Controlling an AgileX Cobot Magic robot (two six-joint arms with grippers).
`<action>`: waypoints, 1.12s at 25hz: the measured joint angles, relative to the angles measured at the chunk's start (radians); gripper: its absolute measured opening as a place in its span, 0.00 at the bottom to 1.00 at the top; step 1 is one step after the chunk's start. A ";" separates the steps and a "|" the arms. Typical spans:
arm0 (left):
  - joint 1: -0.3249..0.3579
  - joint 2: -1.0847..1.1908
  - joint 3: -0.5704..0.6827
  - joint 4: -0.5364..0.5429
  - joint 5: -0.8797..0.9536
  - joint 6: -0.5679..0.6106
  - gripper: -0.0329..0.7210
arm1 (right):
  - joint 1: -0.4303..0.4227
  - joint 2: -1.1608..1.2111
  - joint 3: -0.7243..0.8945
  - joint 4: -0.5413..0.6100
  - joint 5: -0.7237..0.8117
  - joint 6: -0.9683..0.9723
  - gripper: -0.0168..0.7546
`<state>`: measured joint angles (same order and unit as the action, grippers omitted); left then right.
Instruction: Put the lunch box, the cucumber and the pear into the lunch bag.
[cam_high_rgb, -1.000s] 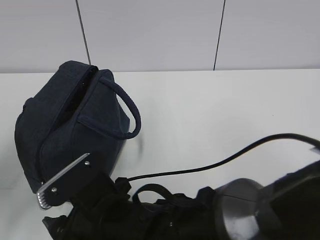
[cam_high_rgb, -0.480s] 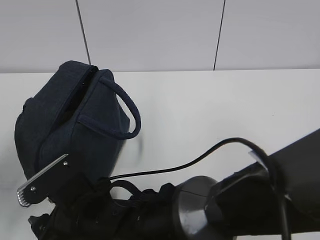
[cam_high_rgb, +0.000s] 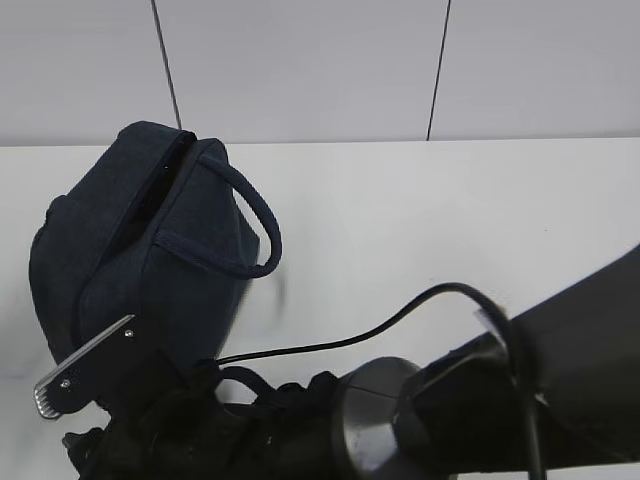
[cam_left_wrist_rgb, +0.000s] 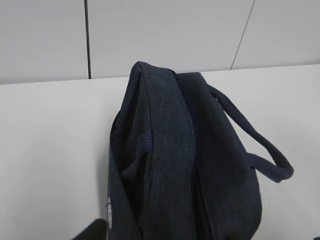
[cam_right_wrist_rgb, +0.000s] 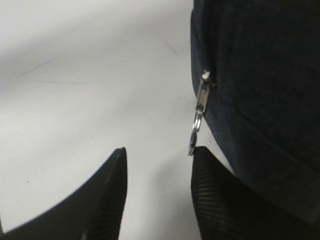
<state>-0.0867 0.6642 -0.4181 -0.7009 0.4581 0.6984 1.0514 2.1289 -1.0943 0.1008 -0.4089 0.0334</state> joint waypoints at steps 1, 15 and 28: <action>0.000 0.000 0.000 -0.001 0.000 0.000 0.59 | 0.000 0.007 -0.007 0.000 0.000 0.000 0.45; -0.001 0.000 0.000 -0.001 0.000 0.000 0.59 | -0.002 0.022 -0.032 0.032 0.005 -0.011 0.42; -0.001 0.000 0.000 -0.001 0.000 0.000 0.59 | -0.002 0.022 -0.032 0.178 0.000 -0.133 0.03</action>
<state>-0.0880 0.6642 -0.4181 -0.7018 0.4581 0.6984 1.0496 2.1508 -1.1265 0.2791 -0.4085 -0.0996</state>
